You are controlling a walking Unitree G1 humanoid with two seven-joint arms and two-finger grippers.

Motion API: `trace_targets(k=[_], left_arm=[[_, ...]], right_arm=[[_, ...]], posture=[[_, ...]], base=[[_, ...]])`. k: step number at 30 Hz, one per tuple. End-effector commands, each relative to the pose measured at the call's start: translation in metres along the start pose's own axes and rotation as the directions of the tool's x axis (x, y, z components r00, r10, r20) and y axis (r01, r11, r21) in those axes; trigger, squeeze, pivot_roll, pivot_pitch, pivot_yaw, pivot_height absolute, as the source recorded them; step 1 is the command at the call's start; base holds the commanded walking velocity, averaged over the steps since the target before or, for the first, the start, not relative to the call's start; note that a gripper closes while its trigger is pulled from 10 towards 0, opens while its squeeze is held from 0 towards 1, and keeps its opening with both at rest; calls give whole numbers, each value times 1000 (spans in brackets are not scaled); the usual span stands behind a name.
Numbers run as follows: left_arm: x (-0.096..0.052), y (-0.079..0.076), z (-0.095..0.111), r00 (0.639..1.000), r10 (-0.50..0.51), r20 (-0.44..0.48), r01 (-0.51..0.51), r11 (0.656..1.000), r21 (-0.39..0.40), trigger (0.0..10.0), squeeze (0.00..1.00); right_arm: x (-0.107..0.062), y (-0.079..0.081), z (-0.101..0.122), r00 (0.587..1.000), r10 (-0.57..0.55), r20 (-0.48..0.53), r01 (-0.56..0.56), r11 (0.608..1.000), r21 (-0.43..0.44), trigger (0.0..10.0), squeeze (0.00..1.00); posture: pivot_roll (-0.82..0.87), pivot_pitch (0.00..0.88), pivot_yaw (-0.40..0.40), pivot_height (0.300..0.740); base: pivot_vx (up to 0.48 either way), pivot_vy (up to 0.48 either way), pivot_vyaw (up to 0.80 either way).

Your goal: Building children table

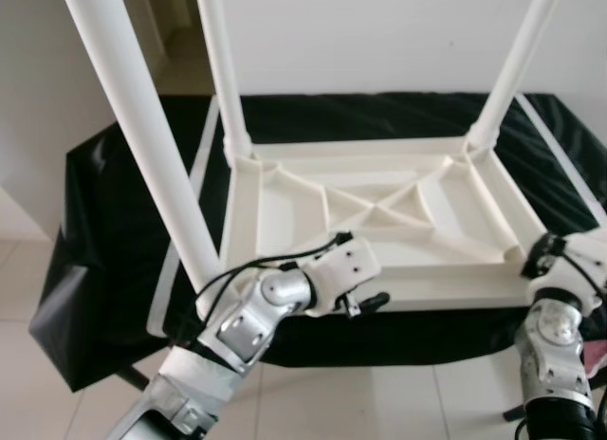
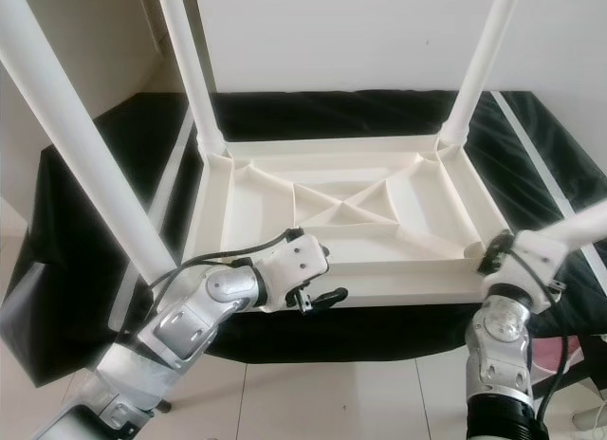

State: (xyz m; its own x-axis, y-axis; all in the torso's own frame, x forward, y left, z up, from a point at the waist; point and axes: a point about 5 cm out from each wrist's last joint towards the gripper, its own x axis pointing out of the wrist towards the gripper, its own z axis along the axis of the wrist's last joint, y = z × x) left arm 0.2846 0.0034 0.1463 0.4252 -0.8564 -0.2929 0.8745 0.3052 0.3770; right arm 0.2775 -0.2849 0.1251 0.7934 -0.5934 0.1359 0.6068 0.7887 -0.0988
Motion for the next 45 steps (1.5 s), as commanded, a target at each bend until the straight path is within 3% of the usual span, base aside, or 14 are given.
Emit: trace_targets(k=[1,4,12,19,24,29,32,35,37,38,39,41,45], left_arm=[[0,6,-12,991,105,-80,-104,994,14,10000,0],[-2,16,-32,958,177,-225,-160,983,92,10000,0],[-13,26,-45,933,178,-314,-145,981,127,10000,0],[-32,35,-61,903,125,-410,-60,984,168,10000,0],[-53,41,-74,830,92,-550,54,968,244,10000,0],[-61,45,-67,805,116,-581,58,961,271,10000,0],[-51,43,-44,873,119,-473,-24,979,201,10000,0],[-45,42,-33,902,123,-415,-57,984,167,10000,0],[-33,40,-10,949,125,-288,-111,992,64,10000,0],[-33,40,-10,949,125,-288,-111,992,64,10000,0],[-28,39,2,966,123,-226,-127,992,-3,10000,0],[-28,39,2,966,123,-226,-127,992,-3,10000,0],[-16,41,45,991,135,3,-131,971,-198,10000,0]], right_arm=[[1,3,-4,999,27,-31,-27,999,-22,10000,0],[-3,16,-11,993,96,-66,-98,995,-30,10000,0],[-3,19,-7,991,114,-70,-116,993,-23,10000,0],[-2,20,-2,989,133,-68,-135,990,-36,10000,0],[-3,23,-1,987,148,-64,-151,988,-41,10000,0],[-4,24,-1,986,152,-69,-155,987,-39,10000,0],[-4,25,-1,985,156,-73,-159,987,-37,10000,0],[-4,26,-1,985,157,-74,-160,986,-37,10000,0],[-3,27,-1,984,162,-77,-165,986,-35,10000,0],[-3,27,-1,984,162,-77,-165,986,-35,10000,0],[-3,28,-1,983,164,-79,-168,985,-36,10000,0],[-3,28,-1,983,164,-79,-168,985,-36,10000,0],[-3,29,-1,981,174,-83,-178,983,-44,10000,0]], posture=[[-76,49,7,740],[-72,51,5,740],[-73,52,6,740],[-74,53,7,740],[-79,53,9,740],[-80,49,6,740],[-81,46,4,740],[-79,43,2,740],[-80,42,0,740],[-80,42,0,740],[-78,39,-3,740],[-78,39,-3,740],[-79,32,-8,740]], base=[[0,0,0],[0,0,0],[0,0,0],[0,0,0],[0,0,0],[0,0,0],[0,0,0],[0,0,0],[0,0,0],[0,0,0],[0,0,0],[0,0,0],[0,0,0]])
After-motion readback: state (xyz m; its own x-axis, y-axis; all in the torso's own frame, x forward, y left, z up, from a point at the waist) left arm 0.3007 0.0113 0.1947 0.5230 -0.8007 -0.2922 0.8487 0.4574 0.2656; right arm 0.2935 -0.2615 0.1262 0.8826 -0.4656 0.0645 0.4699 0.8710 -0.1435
